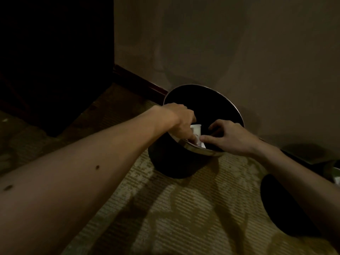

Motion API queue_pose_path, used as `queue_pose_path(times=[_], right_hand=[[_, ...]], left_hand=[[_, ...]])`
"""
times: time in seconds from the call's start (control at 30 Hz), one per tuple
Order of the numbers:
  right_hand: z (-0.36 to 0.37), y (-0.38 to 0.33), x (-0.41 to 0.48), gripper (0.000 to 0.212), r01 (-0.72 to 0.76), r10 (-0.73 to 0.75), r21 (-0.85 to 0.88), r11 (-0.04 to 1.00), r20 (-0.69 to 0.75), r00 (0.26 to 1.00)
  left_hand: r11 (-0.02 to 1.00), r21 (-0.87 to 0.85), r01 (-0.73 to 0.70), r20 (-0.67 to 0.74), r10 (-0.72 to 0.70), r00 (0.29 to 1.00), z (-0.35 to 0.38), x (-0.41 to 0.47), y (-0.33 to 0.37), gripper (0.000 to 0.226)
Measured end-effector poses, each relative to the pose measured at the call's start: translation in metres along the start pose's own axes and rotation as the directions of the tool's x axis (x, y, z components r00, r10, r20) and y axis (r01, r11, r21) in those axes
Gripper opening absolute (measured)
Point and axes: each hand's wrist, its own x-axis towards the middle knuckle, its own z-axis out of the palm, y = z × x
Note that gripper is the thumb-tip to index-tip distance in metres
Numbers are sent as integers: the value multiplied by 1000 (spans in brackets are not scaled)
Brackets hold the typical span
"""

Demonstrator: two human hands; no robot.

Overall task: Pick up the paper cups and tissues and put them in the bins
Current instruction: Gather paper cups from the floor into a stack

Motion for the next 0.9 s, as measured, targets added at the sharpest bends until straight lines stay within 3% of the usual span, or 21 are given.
queue_pose_path(times=[0.13, 0.2, 0.27, 0.37, 0.47, 0.57, 0.7, 0.8, 0.9], right_hand=[[-3, -9, -14, 34, 73, -70, 15, 997, -135, 988], [-1, -20, -25, 20, 164, -138, 68, 984, -289, 947], [5, -39, -37, 13, 268, -189, 156, 951, -395, 899], [26, -81, -52, 14, 421, -282, 289, 860, -419, 863], [60, -135, -62, 17, 529, -403, 390, 754, -361, 841], [102, -195, -69, 20, 607, -549, 435, 665, -265, 792], [158, -272, -87, 23, 671, -720, 494, 553, -122, 683], [204, -326, -111, 26, 720, -833, 509, 472, -11, 554], [253, -375, -142, 29, 761, -897, 484, 432, 139, 420]], left_hand=[[978, -202, -44, -277, -14, 961, -5, -10, -2, 22], [972, -224, -68, -364, -19, 931, -15, -25, -8, 17], [982, -170, -80, -410, 3, 912, -32, -48, -16, 15], [997, -3, -71, -445, 63, 894, -61, -100, -33, 14], [978, 206, -5, -370, 83, 925, -79, -174, -51, 22], [952, 306, 32, -253, 48, 966, -77, -259, -72, 40], [920, 376, 111, -149, -58, 987, -39, -376, -96, 26], [886, 346, 310, -139, -279, 950, 12, -465, -109, 18], [802, 215, 557, -125, -543, 830, 75, -545, -112, 7]])
